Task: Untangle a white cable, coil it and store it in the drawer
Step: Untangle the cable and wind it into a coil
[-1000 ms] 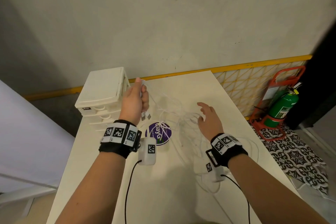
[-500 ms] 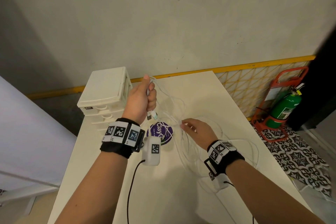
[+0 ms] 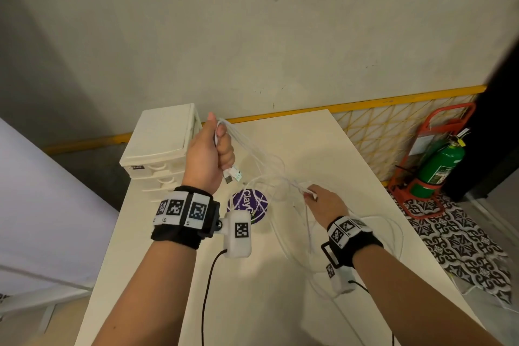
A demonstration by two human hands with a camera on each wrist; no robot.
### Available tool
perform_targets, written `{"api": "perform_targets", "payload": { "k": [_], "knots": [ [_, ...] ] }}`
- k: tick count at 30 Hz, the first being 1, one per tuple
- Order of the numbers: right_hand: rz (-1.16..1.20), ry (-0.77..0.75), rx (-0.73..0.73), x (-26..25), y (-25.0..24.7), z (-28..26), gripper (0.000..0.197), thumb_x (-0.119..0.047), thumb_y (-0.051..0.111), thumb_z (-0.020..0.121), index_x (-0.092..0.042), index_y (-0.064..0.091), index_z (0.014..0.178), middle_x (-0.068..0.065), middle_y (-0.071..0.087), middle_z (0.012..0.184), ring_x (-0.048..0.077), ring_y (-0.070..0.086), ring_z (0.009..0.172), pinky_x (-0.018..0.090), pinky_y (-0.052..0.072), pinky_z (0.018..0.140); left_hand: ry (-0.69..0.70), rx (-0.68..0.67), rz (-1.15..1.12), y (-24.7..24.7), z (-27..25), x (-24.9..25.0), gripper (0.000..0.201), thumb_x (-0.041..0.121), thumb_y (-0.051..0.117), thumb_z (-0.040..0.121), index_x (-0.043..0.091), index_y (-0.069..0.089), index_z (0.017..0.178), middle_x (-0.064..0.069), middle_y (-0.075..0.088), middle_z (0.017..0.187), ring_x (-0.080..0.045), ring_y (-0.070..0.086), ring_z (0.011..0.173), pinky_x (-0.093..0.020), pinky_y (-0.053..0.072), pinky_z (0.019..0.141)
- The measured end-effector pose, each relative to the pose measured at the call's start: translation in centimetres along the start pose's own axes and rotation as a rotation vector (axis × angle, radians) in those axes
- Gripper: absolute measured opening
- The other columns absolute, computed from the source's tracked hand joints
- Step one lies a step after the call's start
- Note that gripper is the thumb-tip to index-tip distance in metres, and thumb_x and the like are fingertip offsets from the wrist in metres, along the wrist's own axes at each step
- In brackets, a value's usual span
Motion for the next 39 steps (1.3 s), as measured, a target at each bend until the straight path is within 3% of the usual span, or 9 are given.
{"api": "perform_targets", "payload": {
  "k": [5, 9, 12, 15, 21, 26, 31, 35, 39],
  "knots": [
    [-0.009, 0.088, 0.034, 2.2, -1.4, 0.8, 0.028, -0.026, 0.046, 0.092, -0.026, 0.061, 0.115, 0.005, 0.063, 0.122, 0.029, 0.058, 0.108, 0.034, 0.045, 0.087, 0.031, 0.048, 0.013, -0.5, -0.2, -0.3, 0.044, 0.039, 0.028, 0.102, 0.02, 0.038, 0.063, 0.01, 0.023, 0.042, -0.005, 0.014, 0.033, -0.019, 0.011, 0.037],
    [0.06, 0.054, -0.172, 2.6, 0.6, 1.3, 0.053, -0.015, 0.052, 0.082, -0.03, 0.045, 0.133, 0.011, 0.053, 0.115, 0.027, 0.055, 0.101, 0.03, 0.042, 0.084, 0.034, 0.08, 0.055, -0.9, -0.1, -0.6, 0.044, 0.04, 0.029, 0.102, 0.021, 0.039, 0.064, 0.01, 0.024, 0.042, -0.007, 0.015, 0.035, -0.019, 0.011, 0.038],
    [0.32, 0.027, 0.065, 1.2, -1.5, 1.2, 0.053, -0.002, 0.056, 0.077, -0.021, 0.049, 0.126, 0.015, 0.047, 0.121, 0.028, 0.05, 0.114, 0.031, 0.039, 0.096, -0.035, -0.022, 0.24, 0.5, -0.6, -2.5, 0.041, 0.04, 0.031, 0.101, 0.021, 0.041, 0.066, 0.009, 0.028, 0.045, -0.007, 0.02, 0.036, -0.017, 0.019, 0.035],
    [0.441, -0.166, 0.231, -3.6, -4.2, 0.2, 0.063, -0.001, 0.062, 0.076, -0.016, 0.04, 0.134, 0.012, 0.042, 0.132, 0.021, 0.042, 0.124, 0.024, 0.031, 0.101, -0.153, -0.135, 0.331, 2.1, -1.4, -5.1, 0.04, 0.04, 0.035, 0.101, 0.021, 0.041, 0.066, 0.01, 0.029, 0.046, -0.007, 0.02, 0.036, -0.017, 0.02, 0.035],
    [0.592, -0.544, 0.092, -13.8, -5.2, -1.2, 0.094, -0.017, 0.071, 0.076, -0.027, 0.01, 0.146, 0.002, 0.028, 0.152, 0.009, 0.025, 0.139, 0.03, 0.02, 0.114, -0.28, -0.361, 0.426, 5.4, -3.5, -6.5, 0.042, 0.037, 0.037, 0.1, 0.018, 0.041, 0.063, 0.003, 0.025, 0.047, -0.011, 0.016, 0.038, -0.016, 0.017, 0.036],
    [0.623, -0.564, -0.102, -15.7, -3.5, -1.8, 0.047, 0.0, 0.062, 0.08, -0.035, 0.053, 0.11, -0.01, 0.062, 0.109, -0.008, 0.055, 0.104, 0.017, 0.039, 0.096, -0.309, -0.447, 0.336, 5.8, -3.9, -5.1, 0.043, 0.041, 0.038, 0.096, 0.018, 0.043, 0.061, 0.006, 0.025, 0.044, -0.008, 0.015, 0.035, -0.02, 0.01, 0.037],
    [0.553, -0.459, -0.157, -13.8, -1.5, -1.2, 0.027, -0.017, 0.056, 0.09, -0.034, 0.061, 0.071, -0.014, 0.05, 0.05, 0.001, 0.045, 0.051, 0.018, 0.037, 0.058, -0.318, -0.351, 0.64, 2.7, -2.9, -4.2, 0.044, 0.043, 0.04, 0.098, 0.02, 0.046, 0.061, 0.005, 0.027, 0.046, -0.009, 0.017, 0.037, -0.018, 0.014, 0.037],
    [0.602, -0.466, 0.023, -12.0, -4.5, -0.4, 0.007, -0.02, 0.063, 0.086, -0.018, 0.07, 0.085, -0.003, 0.065, 0.075, 0.004, 0.055, 0.069, 0.015, 0.042, 0.067, -0.386, -0.264, 0.781, -0.3, -2.6, -4.7, 0.04, 0.045, 0.044, 0.096, 0.018, 0.043, 0.066, 0.006, 0.029, 0.045, -0.008, 0.019, 0.035, -0.016, 0.018, 0.034],
    [0.733, -0.441, 0.111, -11.3, -6.5, 0.3, 0.009, -0.016, 0.063, 0.085, -0.012, 0.069, 0.091, -0.008, 0.065, 0.078, -0.005, 0.054, 0.067, 0.009, 0.041, 0.068, -0.385, -0.357, 0.489, 1.6, -3.2, -5.4, 0.041, 0.045, 0.04, 0.096, 0.02, 0.042, 0.064, 0.007, 0.026, 0.046, -0.007, 0.016, 0.036, -0.016, 0.016, 0.035]
  ]
}}
Point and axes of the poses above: each hand's wrist, its own z-axis towards the middle knuckle, its own y-axis out of the palm, x = y × z, the point moved 10 cm from there along z, towards the middle knuckle
